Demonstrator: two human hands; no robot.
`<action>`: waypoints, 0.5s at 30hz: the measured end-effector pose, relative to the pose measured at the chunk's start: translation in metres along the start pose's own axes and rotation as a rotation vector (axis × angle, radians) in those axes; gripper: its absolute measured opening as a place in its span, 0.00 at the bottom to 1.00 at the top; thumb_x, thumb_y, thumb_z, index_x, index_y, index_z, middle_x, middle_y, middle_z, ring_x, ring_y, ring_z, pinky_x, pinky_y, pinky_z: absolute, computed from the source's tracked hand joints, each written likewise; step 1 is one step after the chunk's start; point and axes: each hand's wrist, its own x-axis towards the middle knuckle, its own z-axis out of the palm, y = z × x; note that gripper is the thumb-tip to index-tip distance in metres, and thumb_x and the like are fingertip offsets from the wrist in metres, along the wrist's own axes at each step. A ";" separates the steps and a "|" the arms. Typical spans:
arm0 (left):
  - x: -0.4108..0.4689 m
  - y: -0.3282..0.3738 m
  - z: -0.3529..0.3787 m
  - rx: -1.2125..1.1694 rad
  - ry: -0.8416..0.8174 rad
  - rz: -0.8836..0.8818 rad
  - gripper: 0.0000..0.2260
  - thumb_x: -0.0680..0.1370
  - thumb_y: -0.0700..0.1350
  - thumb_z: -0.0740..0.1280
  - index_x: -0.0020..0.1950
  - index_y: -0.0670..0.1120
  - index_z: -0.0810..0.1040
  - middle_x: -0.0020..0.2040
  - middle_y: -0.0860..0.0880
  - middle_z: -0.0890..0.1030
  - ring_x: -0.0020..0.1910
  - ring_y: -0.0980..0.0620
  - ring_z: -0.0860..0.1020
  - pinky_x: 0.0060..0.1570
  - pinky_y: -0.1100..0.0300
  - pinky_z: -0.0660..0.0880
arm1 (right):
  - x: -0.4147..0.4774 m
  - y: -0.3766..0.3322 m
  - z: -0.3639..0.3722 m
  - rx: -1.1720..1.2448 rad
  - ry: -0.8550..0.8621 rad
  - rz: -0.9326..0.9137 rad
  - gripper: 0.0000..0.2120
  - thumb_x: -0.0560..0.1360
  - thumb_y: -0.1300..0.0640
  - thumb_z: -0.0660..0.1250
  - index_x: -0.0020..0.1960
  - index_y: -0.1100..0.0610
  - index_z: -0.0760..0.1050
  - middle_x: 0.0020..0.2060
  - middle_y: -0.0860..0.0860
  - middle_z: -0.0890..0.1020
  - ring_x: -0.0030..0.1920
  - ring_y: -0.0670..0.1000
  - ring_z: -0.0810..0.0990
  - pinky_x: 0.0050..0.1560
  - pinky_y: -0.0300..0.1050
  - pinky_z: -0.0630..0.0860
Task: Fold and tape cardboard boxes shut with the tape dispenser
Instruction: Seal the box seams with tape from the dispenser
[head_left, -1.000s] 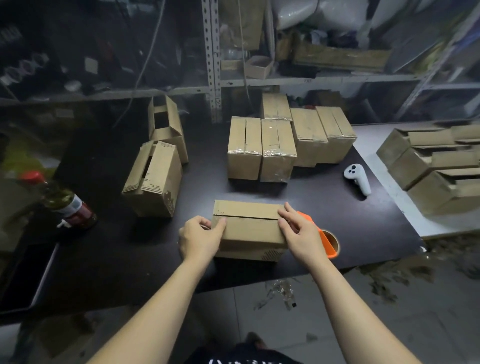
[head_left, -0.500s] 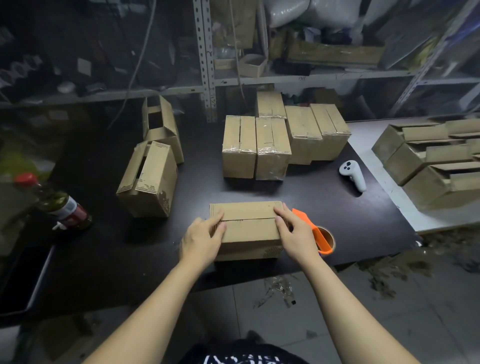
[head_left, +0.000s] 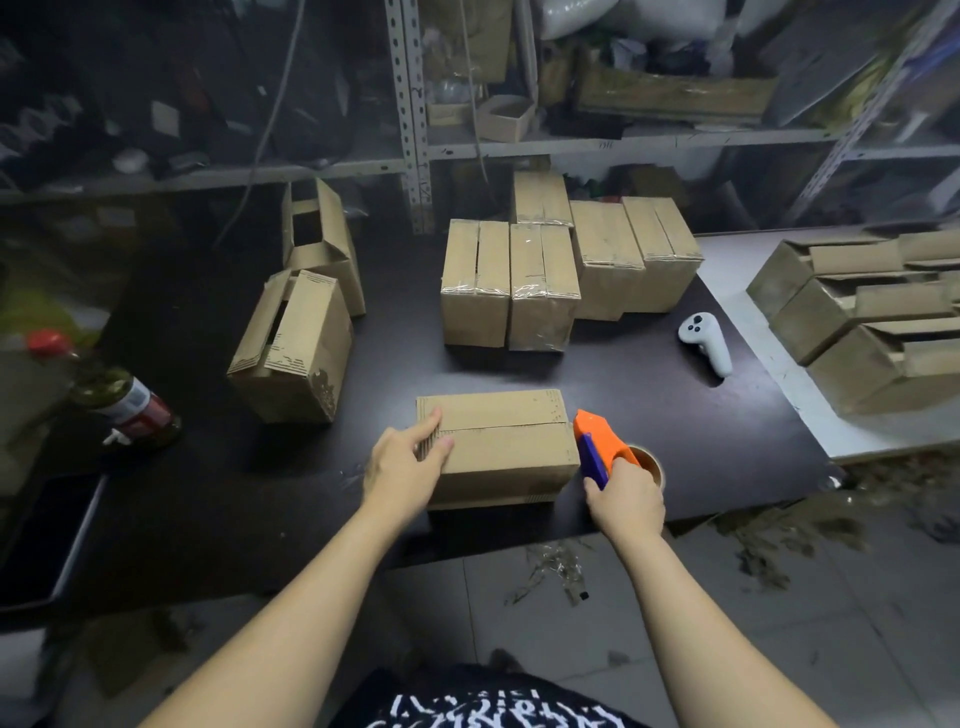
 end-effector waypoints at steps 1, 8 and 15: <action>0.001 0.001 0.001 -0.015 0.002 -0.007 0.21 0.80 0.57 0.68 0.73 0.61 0.73 0.56 0.46 0.77 0.62 0.45 0.76 0.54 0.59 0.68 | 0.001 -0.001 -0.001 -0.036 -0.002 0.005 0.15 0.79 0.48 0.70 0.59 0.56 0.72 0.51 0.54 0.80 0.49 0.56 0.79 0.45 0.49 0.76; 0.002 0.006 0.000 -0.020 0.017 -0.013 0.20 0.79 0.57 0.69 0.71 0.60 0.76 0.58 0.47 0.76 0.58 0.47 0.76 0.55 0.57 0.71 | 0.010 -0.012 -0.030 0.047 -0.069 -0.025 0.20 0.82 0.51 0.67 0.66 0.63 0.70 0.62 0.61 0.79 0.61 0.64 0.78 0.52 0.51 0.73; 0.004 0.018 -0.010 0.094 0.025 0.066 0.20 0.77 0.52 0.74 0.68 0.51 0.81 0.70 0.47 0.65 0.71 0.45 0.66 0.72 0.50 0.66 | -0.011 -0.025 -0.077 0.387 0.124 -0.129 0.20 0.75 0.44 0.73 0.56 0.56 0.73 0.50 0.52 0.82 0.47 0.56 0.78 0.39 0.46 0.69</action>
